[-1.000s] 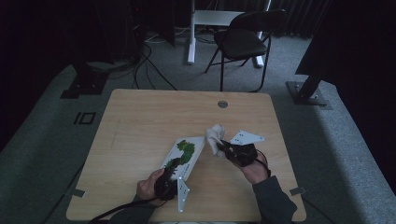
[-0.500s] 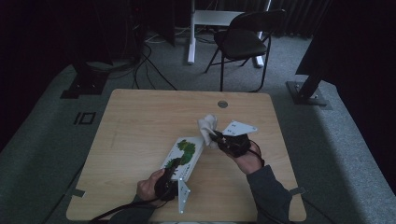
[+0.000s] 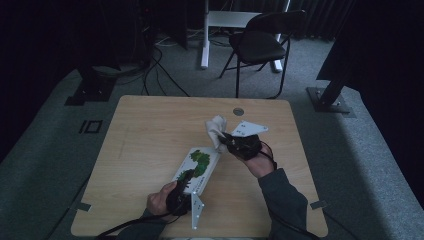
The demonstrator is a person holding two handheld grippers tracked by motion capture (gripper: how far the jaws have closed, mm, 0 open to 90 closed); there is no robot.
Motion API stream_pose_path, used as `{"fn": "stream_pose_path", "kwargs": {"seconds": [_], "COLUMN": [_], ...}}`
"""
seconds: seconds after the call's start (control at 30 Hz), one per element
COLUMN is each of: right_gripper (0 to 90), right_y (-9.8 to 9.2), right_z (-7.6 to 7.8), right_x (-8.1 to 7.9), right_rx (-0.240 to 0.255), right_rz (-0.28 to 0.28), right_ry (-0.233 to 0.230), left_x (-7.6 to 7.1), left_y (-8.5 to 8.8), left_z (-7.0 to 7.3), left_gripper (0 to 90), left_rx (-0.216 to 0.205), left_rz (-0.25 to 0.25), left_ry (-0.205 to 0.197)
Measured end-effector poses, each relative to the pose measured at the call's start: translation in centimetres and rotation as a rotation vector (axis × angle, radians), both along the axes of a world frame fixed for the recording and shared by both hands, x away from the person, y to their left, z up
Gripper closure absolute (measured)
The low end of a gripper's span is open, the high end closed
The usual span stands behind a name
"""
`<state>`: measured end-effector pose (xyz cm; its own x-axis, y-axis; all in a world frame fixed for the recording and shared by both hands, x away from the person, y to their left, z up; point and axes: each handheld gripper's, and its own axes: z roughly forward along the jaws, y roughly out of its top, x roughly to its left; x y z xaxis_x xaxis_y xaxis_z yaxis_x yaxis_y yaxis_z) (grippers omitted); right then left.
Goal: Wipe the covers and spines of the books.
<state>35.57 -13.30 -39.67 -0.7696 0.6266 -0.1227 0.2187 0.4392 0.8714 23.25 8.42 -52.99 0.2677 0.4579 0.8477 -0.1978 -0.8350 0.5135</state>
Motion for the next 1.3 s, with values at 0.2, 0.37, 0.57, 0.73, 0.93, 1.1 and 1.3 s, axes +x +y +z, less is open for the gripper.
{"fn": "stream_pose_path", "kwargs": {"seconds": [0.2, 0.37, 0.57, 0.73, 0.93, 1.1, 1.3], "right_gripper": [82.3, 82.3, 82.3, 82.3, 82.3, 82.3, 82.3], "right_y": [0.9, 2.0, 2.8, 3.2, 3.6, 3.7, 4.1], "right_z": [-0.1, -0.3, -0.7, -1.1, -1.6, -1.7, -1.7], "right_x": [0.7, 1.0, 1.3, 1.5, 1.5, 1.4, 1.0], "right_rx": [-0.016, -0.035, -0.056, -0.072, -0.105, -0.119, -0.134], "right_rz": [0.015, 0.033, 0.048, 0.058, 0.071, 0.076, 0.096], "right_ry": [0.013, 0.023, 0.042, 0.062, 0.067, 0.07, 0.069], "left_x": [-0.1, -0.1, -0.1, -0.2, -0.2, -0.3, -0.3], "left_y": [-0.1, -0.2, -0.1, -0.2, -0.2, -0.2, -0.3], "left_z": [0.0, -0.1, 0.0, 0.0, 0.0, 0.0, 0.0], "left_gripper": [78.8, 78.8, 78.8, 78.8, 78.8, 78.8, 78.8], "left_rx": [0.005, 0.013, 0.02, 0.029, 0.03, 0.024, 0.027], "left_rz": [-0.002, -0.003, -0.001, 0.0, -0.001, -0.002, -0.003], "left_ry": [-0.005, -0.01, -0.011, -0.017, -0.011, -0.013, -0.012]}}
